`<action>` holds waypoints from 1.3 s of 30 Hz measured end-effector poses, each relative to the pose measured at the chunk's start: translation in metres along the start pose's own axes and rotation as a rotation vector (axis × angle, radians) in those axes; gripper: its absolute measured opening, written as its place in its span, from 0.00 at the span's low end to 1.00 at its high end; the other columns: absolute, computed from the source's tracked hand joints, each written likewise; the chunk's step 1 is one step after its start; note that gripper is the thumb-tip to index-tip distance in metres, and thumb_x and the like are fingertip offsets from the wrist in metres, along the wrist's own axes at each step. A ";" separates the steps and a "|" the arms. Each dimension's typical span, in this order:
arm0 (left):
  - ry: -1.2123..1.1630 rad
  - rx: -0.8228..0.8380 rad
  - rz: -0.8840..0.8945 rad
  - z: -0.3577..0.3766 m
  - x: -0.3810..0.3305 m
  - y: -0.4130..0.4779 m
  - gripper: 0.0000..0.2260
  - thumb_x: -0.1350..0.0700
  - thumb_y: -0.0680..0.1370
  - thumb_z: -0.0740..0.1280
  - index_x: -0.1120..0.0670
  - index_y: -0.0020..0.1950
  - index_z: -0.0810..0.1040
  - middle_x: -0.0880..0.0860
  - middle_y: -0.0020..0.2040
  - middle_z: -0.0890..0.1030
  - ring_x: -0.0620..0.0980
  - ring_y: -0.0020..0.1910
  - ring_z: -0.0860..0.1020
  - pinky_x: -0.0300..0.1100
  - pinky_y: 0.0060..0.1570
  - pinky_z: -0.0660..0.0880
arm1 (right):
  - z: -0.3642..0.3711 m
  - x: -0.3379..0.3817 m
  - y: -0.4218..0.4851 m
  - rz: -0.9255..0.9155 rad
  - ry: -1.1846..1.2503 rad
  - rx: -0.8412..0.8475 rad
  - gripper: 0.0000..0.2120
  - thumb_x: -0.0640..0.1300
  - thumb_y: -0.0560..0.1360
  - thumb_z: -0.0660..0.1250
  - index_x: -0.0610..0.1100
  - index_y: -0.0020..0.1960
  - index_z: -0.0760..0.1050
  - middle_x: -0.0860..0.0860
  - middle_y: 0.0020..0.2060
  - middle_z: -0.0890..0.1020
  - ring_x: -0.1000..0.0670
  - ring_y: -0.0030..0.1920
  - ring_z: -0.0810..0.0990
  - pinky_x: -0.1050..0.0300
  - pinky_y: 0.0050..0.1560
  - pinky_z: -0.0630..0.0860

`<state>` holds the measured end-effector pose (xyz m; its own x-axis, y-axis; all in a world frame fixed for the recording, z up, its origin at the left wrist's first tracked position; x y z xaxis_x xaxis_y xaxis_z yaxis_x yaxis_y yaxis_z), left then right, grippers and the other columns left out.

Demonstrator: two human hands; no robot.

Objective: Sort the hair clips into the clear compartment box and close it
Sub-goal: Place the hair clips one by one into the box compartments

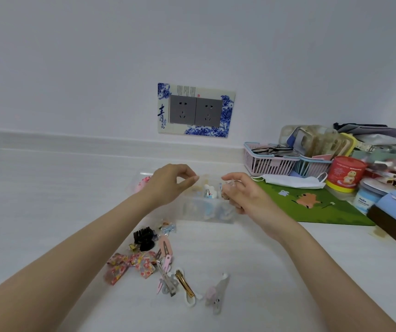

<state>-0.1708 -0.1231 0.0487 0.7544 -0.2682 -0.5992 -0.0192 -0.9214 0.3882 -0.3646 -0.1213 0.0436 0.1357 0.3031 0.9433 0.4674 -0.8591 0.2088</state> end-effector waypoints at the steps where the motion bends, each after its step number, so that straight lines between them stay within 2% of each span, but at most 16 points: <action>1: 0.040 -0.009 0.008 -0.002 0.000 -0.003 0.09 0.46 0.77 0.63 0.49 0.50 0.79 0.44 0.50 0.82 0.44 0.54 0.77 0.46 0.57 0.72 | 0.001 -0.001 0.001 -0.003 -0.024 -0.006 0.09 0.47 0.78 0.61 0.46 0.57 0.69 0.55 0.37 0.77 0.62 0.28 0.69 0.67 0.33 0.66; 4: 0.111 -0.074 0.043 -0.012 0.002 -0.016 0.13 0.44 0.78 0.60 0.49 0.57 0.78 0.44 0.57 0.80 0.45 0.59 0.74 0.42 0.56 0.69 | 0.002 -0.001 0.003 -0.039 -0.076 -0.036 0.09 0.47 0.79 0.60 0.42 0.55 0.67 0.53 0.38 0.79 0.61 0.28 0.70 0.67 0.33 0.67; 6: 0.160 -0.118 0.077 -0.020 0.005 -0.029 0.15 0.43 0.79 0.59 0.48 0.59 0.77 0.44 0.58 0.79 0.46 0.60 0.73 0.42 0.58 0.68 | 0.005 0.004 0.006 -0.102 -0.070 -0.020 0.08 0.45 0.79 0.59 0.40 0.53 0.69 0.50 0.39 0.82 0.58 0.30 0.72 0.65 0.30 0.69; 9: 0.197 -0.136 0.081 -0.028 0.011 -0.050 0.17 0.42 0.78 0.57 0.48 0.60 0.76 0.44 0.59 0.78 0.45 0.63 0.71 0.43 0.61 0.66 | 0.010 0.019 0.015 -0.143 -0.057 0.000 0.10 0.44 0.78 0.60 0.38 0.53 0.70 0.47 0.42 0.84 0.53 0.33 0.79 0.62 0.30 0.72; 11: 0.182 -0.130 0.075 -0.030 0.014 -0.062 0.19 0.40 0.76 0.56 0.47 0.61 0.75 0.44 0.60 0.77 0.44 0.64 0.70 0.43 0.63 0.66 | 0.013 0.029 0.025 -0.146 -0.033 -0.004 0.10 0.45 0.78 0.61 0.38 0.54 0.68 0.45 0.46 0.84 0.50 0.37 0.82 0.61 0.35 0.75; 15: 0.181 -0.090 0.056 -0.028 0.021 -0.076 0.23 0.37 0.75 0.54 0.46 0.64 0.73 0.43 0.62 0.75 0.43 0.67 0.67 0.44 0.66 0.63 | 0.026 0.034 0.044 -0.135 -0.112 0.016 0.09 0.45 0.78 0.61 0.40 0.54 0.67 0.48 0.50 0.83 0.49 0.50 0.82 0.57 0.53 0.76; 19: 0.224 -0.076 0.088 -0.025 0.024 -0.077 0.26 0.35 0.74 0.51 0.46 0.65 0.72 0.44 0.63 0.76 0.45 0.68 0.68 0.43 0.67 0.61 | 0.031 0.027 0.057 -0.119 -0.189 -0.047 0.06 0.44 0.72 0.71 0.46 0.48 0.79 0.49 0.43 0.82 0.50 0.42 0.82 0.49 0.55 0.79; 21: 0.213 -0.080 0.090 -0.026 0.022 -0.076 0.26 0.36 0.74 0.50 0.46 0.65 0.73 0.45 0.63 0.76 0.46 0.67 0.68 0.41 0.65 0.61 | 0.033 0.022 0.060 -0.094 -0.212 -0.043 0.06 0.43 0.71 0.73 0.46 0.46 0.79 0.48 0.39 0.82 0.52 0.39 0.82 0.50 0.53 0.78; 24: 0.202 -0.080 0.097 -0.026 0.020 -0.078 0.26 0.36 0.74 0.51 0.46 0.65 0.73 0.45 0.63 0.77 0.46 0.66 0.70 0.42 0.66 0.62 | 0.036 0.015 0.062 -0.048 -0.346 -0.025 0.10 0.46 0.69 0.74 0.42 0.44 0.78 0.48 0.37 0.83 0.52 0.38 0.80 0.57 0.44 0.76; 25: 0.200 -0.078 0.094 -0.026 0.020 -0.078 0.26 0.36 0.74 0.51 0.46 0.65 0.73 0.45 0.63 0.77 0.46 0.66 0.70 0.43 0.66 0.63 | 0.036 0.013 0.063 -0.048 -0.433 -0.028 0.09 0.48 0.69 0.74 0.43 0.43 0.79 0.51 0.37 0.83 0.53 0.40 0.79 0.58 0.44 0.74; 27: 0.197 -0.071 0.088 -0.026 0.020 -0.078 0.26 0.36 0.74 0.51 0.46 0.65 0.73 0.45 0.63 0.77 0.45 0.66 0.70 0.42 0.66 0.62 | 0.035 0.012 0.065 -0.092 -0.663 -0.070 0.07 0.50 0.71 0.72 0.47 0.42 0.80 0.56 0.40 0.81 0.55 0.45 0.74 0.57 0.51 0.68; 29: 0.195 -0.067 0.094 -0.027 0.019 -0.078 0.25 0.36 0.74 0.51 0.47 0.64 0.73 0.45 0.63 0.77 0.45 0.66 0.70 0.41 0.66 0.61 | 0.032 0.014 0.063 -0.133 -0.771 -0.120 0.05 0.50 0.73 0.69 0.50 0.45 0.79 0.58 0.45 0.80 0.55 0.49 0.71 0.55 0.56 0.64; 32: 0.148 -0.074 0.108 -0.028 0.010 -0.082 0.21 0.38 0.75 0.55 0.45 0.64 0.73 0.41 0.61 0.76 0.41 0.64 0.69 0.41 0.66 0.63 | 0.024 0.015 0.053 -0.168 -0.654 -0.169 0.02 0.47 0.74 0.67 0.53 0.44 0.77 0.59 0.45 0.78 0.53 0.49 0.74 0.50 0.59 0.68; 35: 0.010 -0.021 0.136 -0.024 -0.015 -0.089 0.18 0.37 0.73 0.61 0.42 0.59 0.75 0.35 0.57 0.76 0.33 0.59 0.70 0.30 0.60 0.64 | 0.017 0.025 0.026 -0.269 -0.513 -0.190 0.05 0.43 0.74 0.68 0.53 0.42 0.78 0.61 0.42 0.80 0.56 0.45 0.75 0.59 0.50 0.69; 37: -0.111 0.126 0.134 -0.013 -0.037 -0.097 0.15 0.38 0.71 0.66 0.42 0.55 0.78 0.35 0.51 0.79 0.35 0.57 0.73 0.28 0.57 0.67 | 0.015 0.029 0.003 -0.300 -0.406 -0.127 0.04 0.41 0.73 0.69 0.49 0.43 0.80 0.58 0.41 0.81 0.56 0.42 0.76 0.63 0.43 0.69; 39: -0.136 0.316 0.144 0.004 -0.054 -0.106 0.14 0.41 0.70 0.71 0.42 0.54 0.79 0.35 0.51 0.78 0.37 0.55 0.73 0.29 0.56 0.67 | 0.012 0.023 -0.017 -0.263 -0.319 -0.036 0.03 0.39 0.73 0.69 0.46 0.44 0.80 0.53 0.40 0.83 0.55 0.41 0.78 0.61 0.42 0.71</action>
<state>-0.2117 -0.0119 0.0371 0.6355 -0.4167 -0.6500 -0.3363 -0.9072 0.2527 -0.3590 -0.0945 0.0589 0.2822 0.6223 0.7302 0.4920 -0.7473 0.4467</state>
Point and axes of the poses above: each hand's wrist, its own y-axis towards the middle knuckle, its own z-axis out of the palm, x = y × z, the point moved 5 cm from there along y, towards the middle knuckle
